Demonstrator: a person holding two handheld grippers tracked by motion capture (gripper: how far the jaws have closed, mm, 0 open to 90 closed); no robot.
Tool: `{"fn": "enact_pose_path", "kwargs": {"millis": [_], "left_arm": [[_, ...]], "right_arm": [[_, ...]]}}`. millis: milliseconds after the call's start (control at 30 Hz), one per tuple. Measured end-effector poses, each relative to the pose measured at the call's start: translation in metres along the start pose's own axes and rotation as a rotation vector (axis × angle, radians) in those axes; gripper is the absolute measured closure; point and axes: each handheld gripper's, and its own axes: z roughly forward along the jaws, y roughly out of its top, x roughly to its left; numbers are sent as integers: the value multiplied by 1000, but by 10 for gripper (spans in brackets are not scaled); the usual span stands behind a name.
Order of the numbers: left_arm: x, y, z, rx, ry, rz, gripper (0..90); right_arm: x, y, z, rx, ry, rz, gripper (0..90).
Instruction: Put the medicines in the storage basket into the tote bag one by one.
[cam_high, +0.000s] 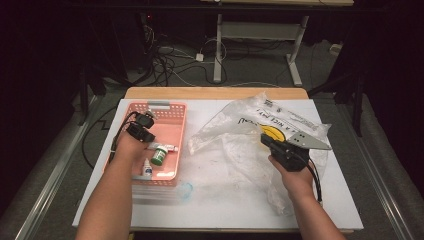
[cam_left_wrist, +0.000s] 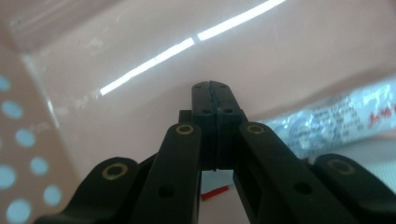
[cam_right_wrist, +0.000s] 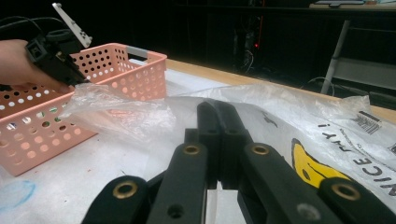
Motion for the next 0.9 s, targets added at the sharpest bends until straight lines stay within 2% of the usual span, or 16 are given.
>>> {"fn": "enact_pose_path", "kwargs": {"millis": [200, 333, 467, 533, 633, 700, 833, 900], "left_arm": [[-7, -12, -7, 50, -1, 55, 880], [-14, -21, -8, 57, -11, 79, 879], [-16, -26, -15, 11, -32, 78, 878], [-17, -27, -21, -30, -44, 78, 875], [-16, -26, -31, -100, -80, 74, 733], [-17, -25, -33, -119, -100, 85, 636], [-20, -23, -27, -117, -129, 99, 452], [-23, -21, -24, -106, -133, 118, 425]], "right_arm": [[1, 1, -3, -9, 1, 0, 900], [1, 2, -4, -12, -1, -5, 900], [2, 2, -4, -11, -2, -4, 900], [2, 2, -5, -12, -2, -3, 900], [1, 2, -5, -9, -2, -2, 900], [1, 2, -5, -10, -2, -4, 900], [1, 1, -4, -8, -2, -2, 900], [1, 1, -4, -8, -3, -2, 900]]}}
